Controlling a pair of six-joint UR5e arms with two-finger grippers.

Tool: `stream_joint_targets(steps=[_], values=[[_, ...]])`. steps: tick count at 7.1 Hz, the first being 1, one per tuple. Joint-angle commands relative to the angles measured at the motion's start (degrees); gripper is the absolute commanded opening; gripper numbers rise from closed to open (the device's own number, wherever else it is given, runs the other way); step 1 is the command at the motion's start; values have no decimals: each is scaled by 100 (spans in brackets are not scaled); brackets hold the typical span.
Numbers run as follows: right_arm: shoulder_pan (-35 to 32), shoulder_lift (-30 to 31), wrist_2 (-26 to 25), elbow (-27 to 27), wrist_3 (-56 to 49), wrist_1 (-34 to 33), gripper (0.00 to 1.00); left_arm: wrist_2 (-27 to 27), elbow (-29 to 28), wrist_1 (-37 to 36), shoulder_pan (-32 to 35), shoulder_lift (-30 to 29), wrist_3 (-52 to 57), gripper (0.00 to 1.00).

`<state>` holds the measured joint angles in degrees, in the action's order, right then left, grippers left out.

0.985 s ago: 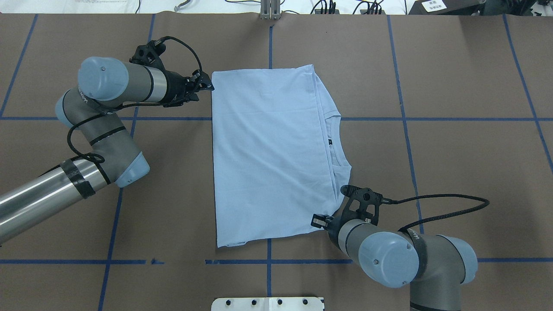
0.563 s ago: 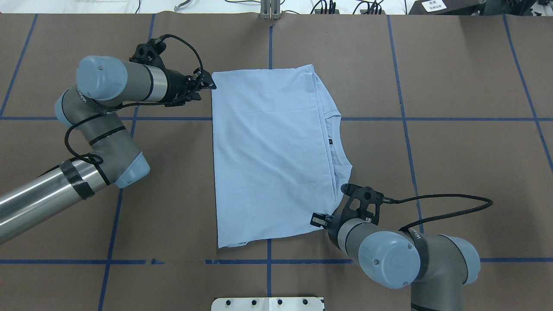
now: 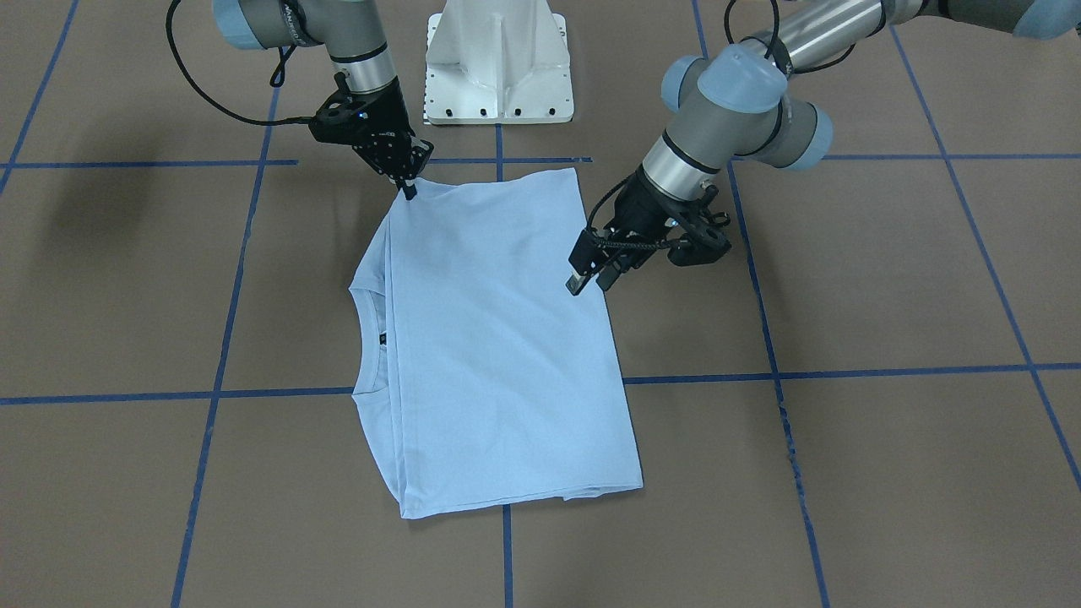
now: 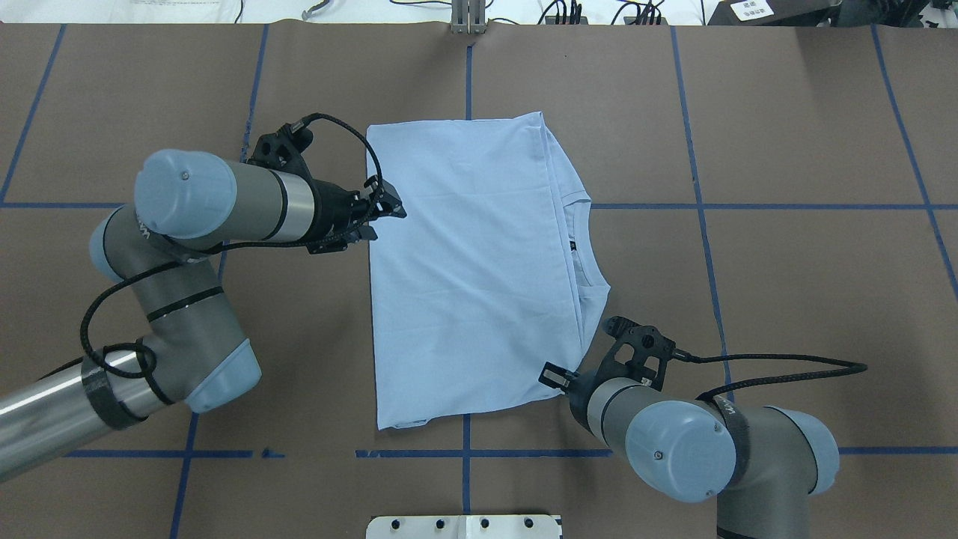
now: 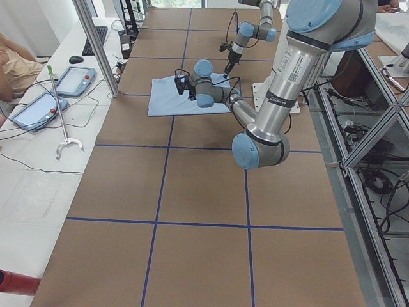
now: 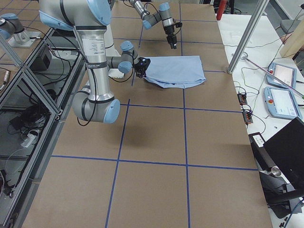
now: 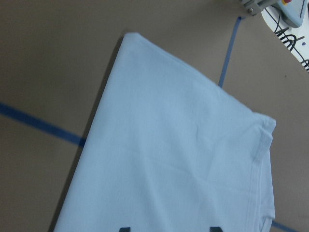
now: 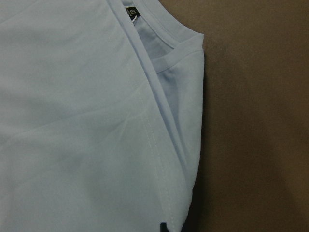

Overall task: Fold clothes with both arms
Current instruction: 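Move the left gripper to the shirt's near corner beside the right gripper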

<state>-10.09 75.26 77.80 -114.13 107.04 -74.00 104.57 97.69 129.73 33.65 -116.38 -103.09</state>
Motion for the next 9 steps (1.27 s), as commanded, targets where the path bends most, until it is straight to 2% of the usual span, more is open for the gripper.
stream_joint_targets(steps=[1, 2, 3, 4, 9], values=[[16, 59, -2, -74, 45, -9, 0, -460, 880, -411, -812, 597, -683, 63], [25, 111, -2, -57, 45, 0, 0, -638, 1101, -1066, -1173, 599, -747, 63], [51, 112, -2, -57, 45, 0, 0, -822, 1112, -1386, -1533, 608, -948, 63], [86, 103, -28, -65, 45, 0, 0, -1085, 1112, -1406, -1667, 625, -967, 63], [350, 121, -239, -127, 159, -9, 0, -1079, 1121, -1713, -1808, 766, -1212, 63]])
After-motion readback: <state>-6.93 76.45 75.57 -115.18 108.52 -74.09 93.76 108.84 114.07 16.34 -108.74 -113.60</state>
